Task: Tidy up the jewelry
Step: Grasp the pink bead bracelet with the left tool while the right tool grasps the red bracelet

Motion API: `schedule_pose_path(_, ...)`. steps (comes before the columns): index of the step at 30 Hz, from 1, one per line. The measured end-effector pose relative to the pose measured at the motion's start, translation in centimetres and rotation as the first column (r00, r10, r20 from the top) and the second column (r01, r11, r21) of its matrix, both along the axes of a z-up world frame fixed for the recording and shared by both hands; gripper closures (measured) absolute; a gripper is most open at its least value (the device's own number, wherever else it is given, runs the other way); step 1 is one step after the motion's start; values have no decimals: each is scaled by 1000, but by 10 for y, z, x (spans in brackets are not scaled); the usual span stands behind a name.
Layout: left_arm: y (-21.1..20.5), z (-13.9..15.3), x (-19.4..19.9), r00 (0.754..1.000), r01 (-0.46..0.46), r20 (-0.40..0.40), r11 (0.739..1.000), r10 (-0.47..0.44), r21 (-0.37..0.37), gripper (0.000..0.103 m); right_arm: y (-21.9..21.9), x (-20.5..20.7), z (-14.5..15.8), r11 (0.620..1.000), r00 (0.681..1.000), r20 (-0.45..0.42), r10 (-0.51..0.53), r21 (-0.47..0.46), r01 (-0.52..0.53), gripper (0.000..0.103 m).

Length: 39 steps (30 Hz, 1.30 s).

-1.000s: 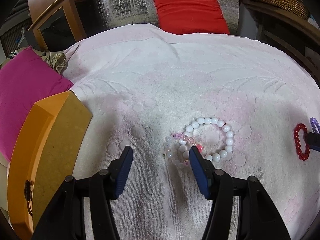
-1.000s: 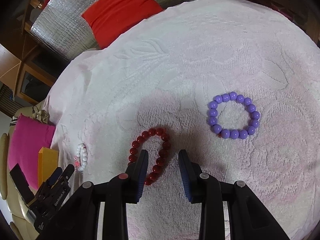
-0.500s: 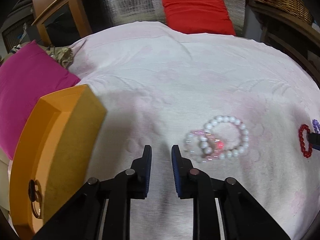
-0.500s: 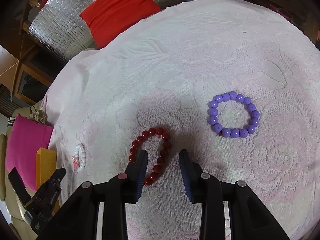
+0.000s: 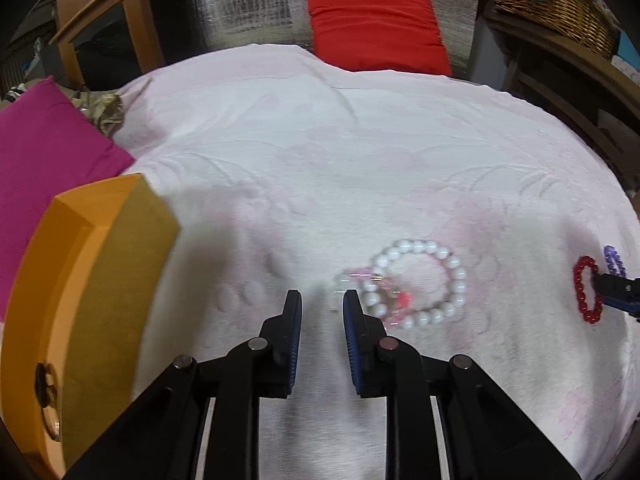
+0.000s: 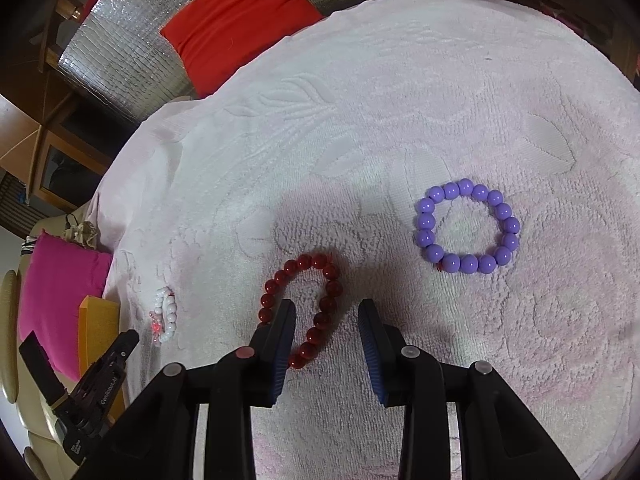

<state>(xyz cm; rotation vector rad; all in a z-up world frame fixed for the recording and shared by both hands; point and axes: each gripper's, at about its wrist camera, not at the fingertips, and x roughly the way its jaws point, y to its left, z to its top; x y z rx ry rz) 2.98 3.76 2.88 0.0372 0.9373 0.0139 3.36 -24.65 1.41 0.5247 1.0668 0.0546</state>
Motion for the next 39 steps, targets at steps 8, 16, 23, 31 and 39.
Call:
schedule_pose_path(8,-13,-10,16,1000,15,-23,997,-17,-78,82,-1,-1,1,1000,1000,7,16,-4,-16,66)
schedule_pose_path(16,-9,-17,27,999,11,-40,994,-16,-111,94,5,-3,1,999,999,21,39,-39,-38,66)
schedule_pose_path(23,-4,-15,15,998,23,-54,994,-29,-108,97,10,-3,3,996,998,31,46,-77,-44,66)
schedule_pose_path(31,17,-8,-2,998,41,-49,996,-46,-83,98,14,-3,2,995,999,34,40,-92,-37,69)
schedule_pose_path(39,27,-10,0,995,62,-72,989,-73,-135,85,19,-2,0,994,999,31,22,-108,-18,69)
